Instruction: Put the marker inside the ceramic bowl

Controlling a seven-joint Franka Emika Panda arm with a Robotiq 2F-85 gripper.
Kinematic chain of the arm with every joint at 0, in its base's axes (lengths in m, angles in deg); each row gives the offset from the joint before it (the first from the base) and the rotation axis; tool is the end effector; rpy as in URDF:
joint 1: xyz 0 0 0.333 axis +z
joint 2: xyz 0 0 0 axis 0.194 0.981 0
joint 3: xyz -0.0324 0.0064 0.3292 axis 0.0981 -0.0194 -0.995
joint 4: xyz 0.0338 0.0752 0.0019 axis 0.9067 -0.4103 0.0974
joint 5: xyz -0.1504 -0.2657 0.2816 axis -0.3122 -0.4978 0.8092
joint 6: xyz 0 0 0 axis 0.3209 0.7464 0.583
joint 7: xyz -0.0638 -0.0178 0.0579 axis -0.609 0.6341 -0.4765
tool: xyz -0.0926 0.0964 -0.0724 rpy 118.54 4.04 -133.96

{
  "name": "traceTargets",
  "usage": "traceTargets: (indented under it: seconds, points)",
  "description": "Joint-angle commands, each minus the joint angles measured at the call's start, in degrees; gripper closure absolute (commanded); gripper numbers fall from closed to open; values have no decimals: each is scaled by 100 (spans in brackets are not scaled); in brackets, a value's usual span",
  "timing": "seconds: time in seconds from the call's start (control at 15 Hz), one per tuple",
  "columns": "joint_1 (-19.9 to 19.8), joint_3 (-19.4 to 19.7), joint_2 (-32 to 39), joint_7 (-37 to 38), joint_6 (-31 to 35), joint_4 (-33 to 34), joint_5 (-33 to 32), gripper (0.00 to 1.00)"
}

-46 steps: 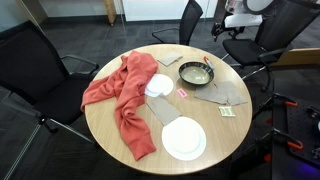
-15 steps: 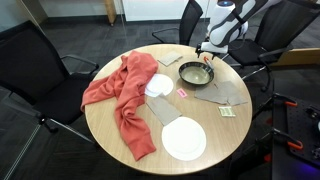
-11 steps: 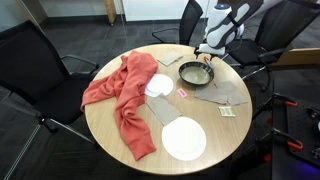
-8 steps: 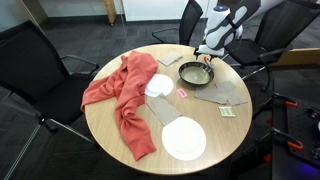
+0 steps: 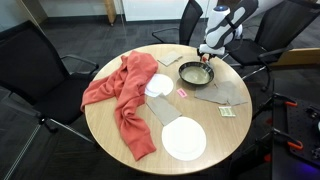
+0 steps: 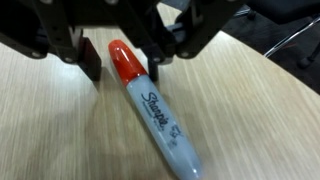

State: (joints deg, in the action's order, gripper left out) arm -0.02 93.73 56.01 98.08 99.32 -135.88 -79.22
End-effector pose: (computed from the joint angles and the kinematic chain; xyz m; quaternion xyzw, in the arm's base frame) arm 0.6066 -0.3227 0.0433 0.7945 -0.5971 0.0907 0.0635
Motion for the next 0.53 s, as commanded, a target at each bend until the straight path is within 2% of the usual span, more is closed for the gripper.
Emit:
traceTargets:
  seconds: [0.0,0.13,0.2,0.27,0.47]
  points:
    - [37,108,16,-68,-224,96,165,79]
    - [98,166,-89,-35,-166,-18,153,95]
    - [106,170,-165,-44,-111,-86,157,99]
    - [155,226,-234,20,-117,-137,161,94]
    - [283,353,-484,144,-32,-301,178,94]
